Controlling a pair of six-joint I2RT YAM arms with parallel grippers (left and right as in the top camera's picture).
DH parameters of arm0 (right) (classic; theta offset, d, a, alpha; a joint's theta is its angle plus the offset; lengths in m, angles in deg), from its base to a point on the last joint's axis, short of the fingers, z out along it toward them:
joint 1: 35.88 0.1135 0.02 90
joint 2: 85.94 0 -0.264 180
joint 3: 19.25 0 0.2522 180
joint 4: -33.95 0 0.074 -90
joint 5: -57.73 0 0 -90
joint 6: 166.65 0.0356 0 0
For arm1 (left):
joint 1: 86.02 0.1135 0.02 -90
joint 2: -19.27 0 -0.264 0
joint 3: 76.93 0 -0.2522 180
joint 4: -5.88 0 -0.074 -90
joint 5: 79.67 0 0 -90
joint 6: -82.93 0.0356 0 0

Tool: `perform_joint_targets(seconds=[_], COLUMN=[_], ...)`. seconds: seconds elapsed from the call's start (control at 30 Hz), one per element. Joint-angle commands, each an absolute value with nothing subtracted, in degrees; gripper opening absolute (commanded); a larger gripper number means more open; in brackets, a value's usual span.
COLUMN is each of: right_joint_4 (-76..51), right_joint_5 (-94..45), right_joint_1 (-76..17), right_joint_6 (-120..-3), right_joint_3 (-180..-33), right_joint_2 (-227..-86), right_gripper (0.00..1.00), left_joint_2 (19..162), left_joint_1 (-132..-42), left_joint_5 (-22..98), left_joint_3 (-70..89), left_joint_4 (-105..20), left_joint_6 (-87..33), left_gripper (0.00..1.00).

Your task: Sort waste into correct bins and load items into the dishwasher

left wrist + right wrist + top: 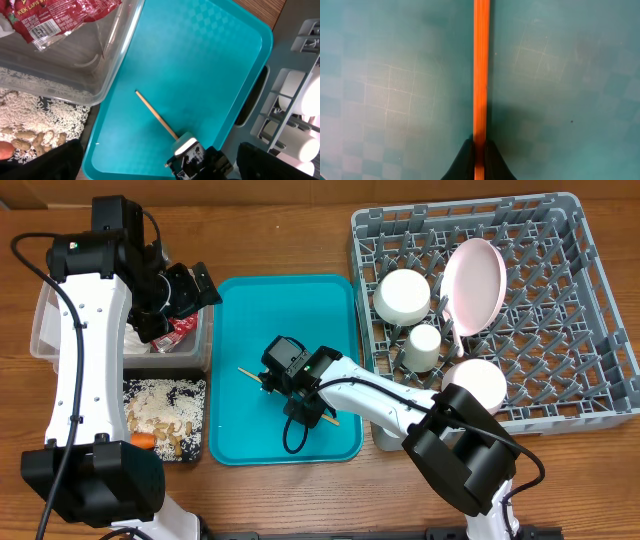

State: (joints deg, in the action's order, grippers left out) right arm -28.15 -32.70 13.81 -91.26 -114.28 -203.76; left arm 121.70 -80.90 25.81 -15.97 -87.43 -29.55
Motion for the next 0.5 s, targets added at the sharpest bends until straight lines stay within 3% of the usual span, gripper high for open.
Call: perform_joint_targets(seconds=[0.0,0.47], right_joint_4=[-29.17,-35.07], right_joint_5=[-33.0,-30.86], right_joint_1=[13.92,13.92], right_joint_6=[-89.67,-88.62], right_joint_3=[-114.22,-114.19], right_joint_2=[-204.89,-204.89], right_gripper=[0.04,0.04], left_joint_2=[121.92,121.92], left_joint_1=[-81.18,-81.18], left_joint_5=[26.45,26.45], left_joint_3=[-17.13,-17.13], left_joint_4=[-87.35,-87.35], left_joint_6=[-29.77,-29.77], left_gripper=[1.0,1.0])
